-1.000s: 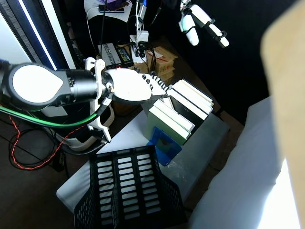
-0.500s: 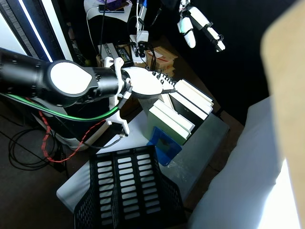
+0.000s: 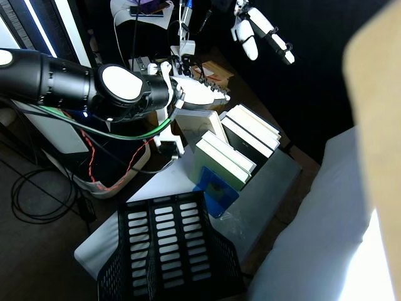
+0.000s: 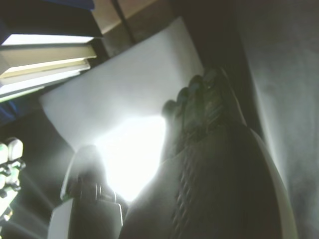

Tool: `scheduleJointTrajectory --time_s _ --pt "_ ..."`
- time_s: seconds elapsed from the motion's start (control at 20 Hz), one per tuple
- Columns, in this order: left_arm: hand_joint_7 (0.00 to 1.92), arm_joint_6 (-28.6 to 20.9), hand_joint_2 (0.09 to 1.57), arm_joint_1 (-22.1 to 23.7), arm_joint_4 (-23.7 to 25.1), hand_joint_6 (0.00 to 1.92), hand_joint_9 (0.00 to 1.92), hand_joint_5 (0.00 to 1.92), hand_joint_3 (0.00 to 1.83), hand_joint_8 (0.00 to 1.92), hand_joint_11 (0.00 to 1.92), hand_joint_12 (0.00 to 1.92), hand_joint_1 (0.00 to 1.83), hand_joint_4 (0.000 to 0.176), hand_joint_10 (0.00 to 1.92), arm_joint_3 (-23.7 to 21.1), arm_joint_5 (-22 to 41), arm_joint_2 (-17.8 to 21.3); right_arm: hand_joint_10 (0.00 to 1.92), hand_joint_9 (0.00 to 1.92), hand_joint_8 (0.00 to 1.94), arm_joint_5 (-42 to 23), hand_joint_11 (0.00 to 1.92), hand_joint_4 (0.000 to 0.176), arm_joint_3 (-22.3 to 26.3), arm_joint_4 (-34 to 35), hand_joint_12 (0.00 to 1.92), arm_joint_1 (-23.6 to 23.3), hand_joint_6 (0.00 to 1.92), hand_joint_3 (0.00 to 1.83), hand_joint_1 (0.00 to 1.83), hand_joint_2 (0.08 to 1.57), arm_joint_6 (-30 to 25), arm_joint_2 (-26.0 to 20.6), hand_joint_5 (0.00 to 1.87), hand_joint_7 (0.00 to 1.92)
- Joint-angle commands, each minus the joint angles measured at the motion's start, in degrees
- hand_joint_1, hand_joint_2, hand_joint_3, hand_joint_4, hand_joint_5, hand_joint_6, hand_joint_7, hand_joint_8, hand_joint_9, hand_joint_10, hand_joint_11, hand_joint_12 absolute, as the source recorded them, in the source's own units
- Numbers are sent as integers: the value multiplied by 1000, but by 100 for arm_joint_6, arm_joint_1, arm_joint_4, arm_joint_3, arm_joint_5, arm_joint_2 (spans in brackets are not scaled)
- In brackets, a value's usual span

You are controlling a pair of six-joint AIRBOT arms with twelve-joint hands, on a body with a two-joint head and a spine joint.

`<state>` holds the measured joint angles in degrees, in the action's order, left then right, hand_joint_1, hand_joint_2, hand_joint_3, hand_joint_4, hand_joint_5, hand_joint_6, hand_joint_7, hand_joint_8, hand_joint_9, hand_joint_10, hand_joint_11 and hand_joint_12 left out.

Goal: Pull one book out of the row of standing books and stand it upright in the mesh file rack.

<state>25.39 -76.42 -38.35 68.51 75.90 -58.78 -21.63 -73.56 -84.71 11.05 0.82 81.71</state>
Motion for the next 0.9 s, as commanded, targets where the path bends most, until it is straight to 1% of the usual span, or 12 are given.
scheduleJointTrajectory --time_s 0.0,0.1,0.3,0.35,0.4,0.45,0.5,0.6,0.65,0.7,0.8,0.85 --pt "0 -41 1336 5 -97 6 0 35 0 0 0 0 269 28 0 25 754 50 0 0 0 -175 0 27 -13 148 0 -19 0 0 775 962 -18 -11 0 0" --pt "0 -44 1332 5 -90 5 0 33 0 0 0 0 315 38 0 23 764 54 0 0 0 -158 0 0 -39 144 0 -17 0 0 795 888 -18 44 0 0" --pt "0 -44 1310 5 -72 6 0 41 0 0 0 0 443 40 0 29 762 53 0 0 0 -112 0 0 -83 93 0 37 0 0 733 905 -18 126 0 0" --pt "0 -48 1310 5 -73 6 0 42 0 0 0 0 488 46 0 28 770 55 0 0 0 -58 0 0 -93 36 0 47 0 0 793 928 -18 161 0 0" --pt "0 -54 1313 5 -74 4 0 38 0 0 48 31 339 65 0 25 782 63 0 0 0 -2 0 0 -100 -35 0 54 0 0 862 874 -18 196 0 0" --pt "0 -57 1300 5 -75 2 0 41 13 0 9 350 323 65 0 19 791 71 0 0 0 54 0 6 -115 -99 0 61 0 0 874 849 -17 234 0 0" --pt "0 -60 1300 4 -85 2 0 41 13 0 9 350 323 65 0 17 797 73 0 0 0 96 0 6 -146 -141 0 73 0 0 874 849 -17 279 0 0" --pt "0 -60 1328 -12 -100 3 0 54 0 0 0 1023 367 62 0 19 806 73 0 0 0 167 0 12 -227 -179 0 120 0 0 905 814 -16 373 0 0" --pt "0 -60 1318 -12 -105 3 0 59 0 0 0 1605 297 69 0 23 809 76 0 0 0 207 0 9 -245 -205 0 136 0 0 907 793 -16 400 0 0" --pt "0 -60 1318 -12 -112 3 0 59 0 0 0 1605 297 69 0 23 818 76 0 0 0 220 0 9 -250 -208 0 146 0 0 907 793 -16 408 0 0" --pt "0 -61 1313 -34 -146 0 0 48 0 0 0 1908 225 80 0 12 852 78 0 0 0 246 0 7 -261 -234 0 172 0 0 907 812 -16 445 0 0" --pt "0 -74 1311 -58 -171 5 0 59 0 0 0 1918 202 65 0 8 869 80 0 0 0 248 0 2 -268 -250 0 181 0 0 867 826 -16 468 0 0"
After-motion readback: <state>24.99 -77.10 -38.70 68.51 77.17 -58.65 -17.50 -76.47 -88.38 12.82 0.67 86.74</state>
